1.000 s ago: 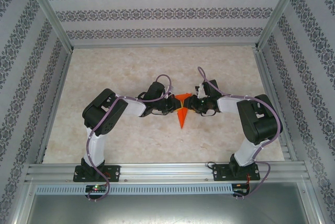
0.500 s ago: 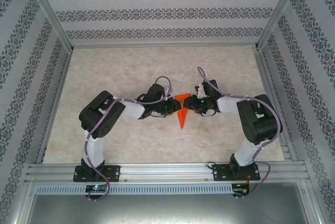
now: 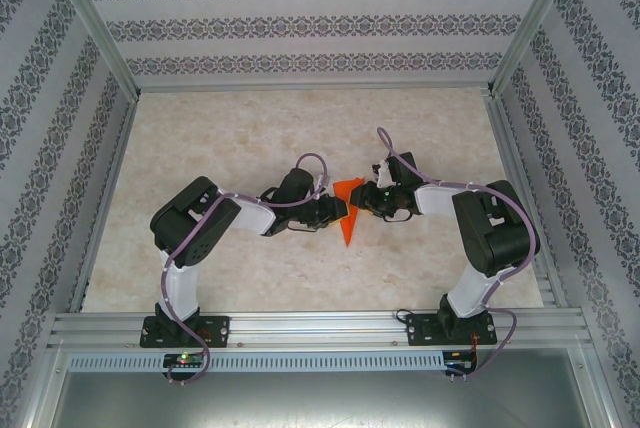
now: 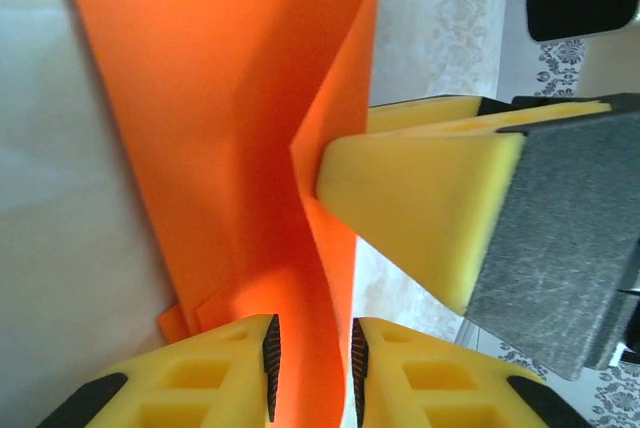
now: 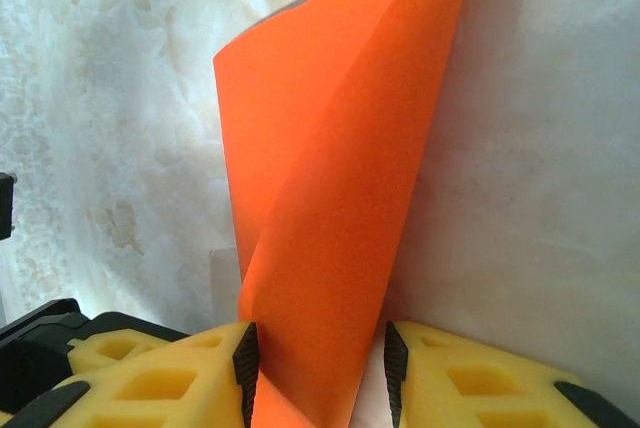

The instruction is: Fold a paper plane with a square sheet of paper (fold left side to right side)

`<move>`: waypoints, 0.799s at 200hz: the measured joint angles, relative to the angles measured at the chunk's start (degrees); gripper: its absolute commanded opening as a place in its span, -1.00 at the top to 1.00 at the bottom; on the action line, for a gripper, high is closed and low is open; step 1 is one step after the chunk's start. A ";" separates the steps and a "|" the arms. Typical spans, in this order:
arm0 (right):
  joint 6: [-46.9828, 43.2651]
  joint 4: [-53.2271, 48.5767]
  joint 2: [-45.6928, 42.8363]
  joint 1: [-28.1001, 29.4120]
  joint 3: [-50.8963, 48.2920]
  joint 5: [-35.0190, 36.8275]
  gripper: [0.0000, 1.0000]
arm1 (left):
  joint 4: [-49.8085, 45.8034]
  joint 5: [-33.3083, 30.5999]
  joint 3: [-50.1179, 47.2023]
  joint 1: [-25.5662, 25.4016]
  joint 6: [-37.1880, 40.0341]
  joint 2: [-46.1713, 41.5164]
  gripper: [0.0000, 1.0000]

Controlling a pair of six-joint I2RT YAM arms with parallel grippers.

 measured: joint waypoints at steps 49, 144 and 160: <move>0.00 0.00 0.00 0.00 0.00 0.00 0.18 | 0.39 0.00 0.02 -0.46 -0.28 -0.02 0.40; 0.02 0.00 0.07 0.00 0.02 0.00 0.19 | 0.42 0.44 1.46 -0.52 -1.05 0.57 0.55; 0.04 -0.15 0.07 -0.02 0.09 0.02 0.19 | 0.42 0.46 1.55 -0.52 -1.05 0.70 0.55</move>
